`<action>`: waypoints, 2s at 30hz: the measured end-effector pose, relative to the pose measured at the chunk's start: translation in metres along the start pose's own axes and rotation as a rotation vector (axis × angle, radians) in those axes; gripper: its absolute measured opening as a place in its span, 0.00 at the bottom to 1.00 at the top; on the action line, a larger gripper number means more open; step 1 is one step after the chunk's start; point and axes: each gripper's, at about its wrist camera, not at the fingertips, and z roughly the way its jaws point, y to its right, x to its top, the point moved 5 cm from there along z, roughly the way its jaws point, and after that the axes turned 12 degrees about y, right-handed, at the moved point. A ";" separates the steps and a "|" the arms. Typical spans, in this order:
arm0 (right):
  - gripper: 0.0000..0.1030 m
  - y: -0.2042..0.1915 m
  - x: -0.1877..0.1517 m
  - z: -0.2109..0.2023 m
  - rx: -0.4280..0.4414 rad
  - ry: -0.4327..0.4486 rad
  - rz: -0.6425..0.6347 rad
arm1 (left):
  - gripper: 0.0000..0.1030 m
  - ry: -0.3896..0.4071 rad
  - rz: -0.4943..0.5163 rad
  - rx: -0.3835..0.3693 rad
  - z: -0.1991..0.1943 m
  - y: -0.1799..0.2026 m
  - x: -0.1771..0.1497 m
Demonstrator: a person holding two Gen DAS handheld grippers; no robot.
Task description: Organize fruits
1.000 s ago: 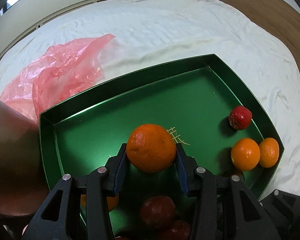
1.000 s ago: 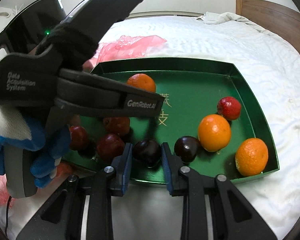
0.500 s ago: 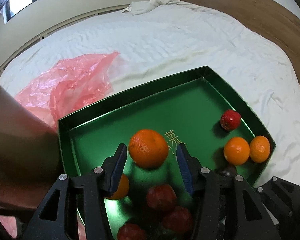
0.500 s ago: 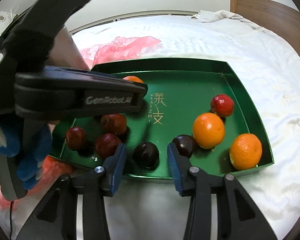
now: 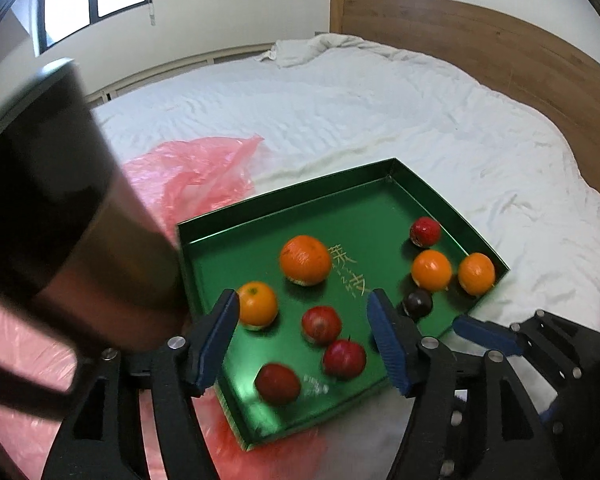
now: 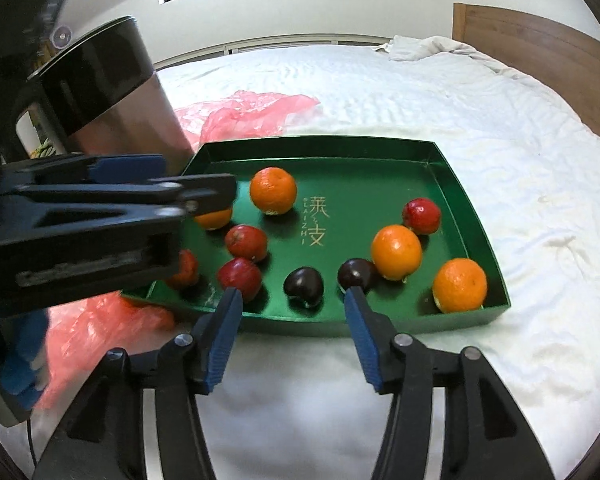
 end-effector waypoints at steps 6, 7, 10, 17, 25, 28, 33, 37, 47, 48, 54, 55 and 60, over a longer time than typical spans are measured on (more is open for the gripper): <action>1.00 -0.012 -0.002 -0.021 -0.006 0.009 0.007 | 0.63 0.033 0.007 0.025 -0.043 -0.011 -0.009; 1.00 -0.015 -0.003 -0.024 -0.007 0.010 0.008 | 0.64 0.037 0.005 0.029 -0.050 -0.014 -0.010; 1.00 -0.026 -0.004 -0.035 -0.003 0.016 0.008 | 0.71 0.059 -0.009 0.045 -0.072 -0.025 -0.012; 1.00 -0.070 -0.001 -0.062 0.008 0.055 -0.007 | 0.73 0.081 -0.041 0.101 -0.125 -0.065 -0.032; 1.00 -0.126 0.006 -0.085 0.006 0.114 -0.037 | 0.77 0.102 -0.107 0.204 -0.182 -0.119 -0.063; 1.00 -0.141 0.010 -0.093 -0.016 0.146 -0.033 | 0.93 0.133 -0.147 0.271 -0.206 -0.141 -0.071; 1.00 -0.170 0.014 -0.102 0.003 0.163 -0.029 | 0.96 0.151 -0.205 0.325 -0.234 -0.168 -0.088; 1.00 -0.190 0.015 -0.107 0.010 0.175 -0.051 | 0.96 0.147 -0.212 0.347 -0.252 -0.181 -0.100; 1.00 -0.209 0.016 -0.123 -0.009 0.205 -0.050 | 0.96 0.171 -0.210 0.347 -0.272 -0.188 -0.105; 1.00 -0.208 0.016 -0.124 -0.013 0.207 -0.048 | 0.97 0.173 -0.207 0.348 -0.274 -0.187 -0.105; 1.00 -0.199 0.016 -0.131 -0.039 0.221 -0.030 | 0.98 0.185 -0.204 0.336 -0.279 -0.184 -0.104; 1.00 -0.196 0.016 -0.132 -0.042 0.223 -0.025 | 0.98 0.188 -0.203 0.335 -0.279 -0.183 -0.103; 1.00 -0.185 0.017 -0.136 -0.054 0.229 -0.003 | 0.98 0.194 -0.186 0.335 -0.279 -0.178 -0.102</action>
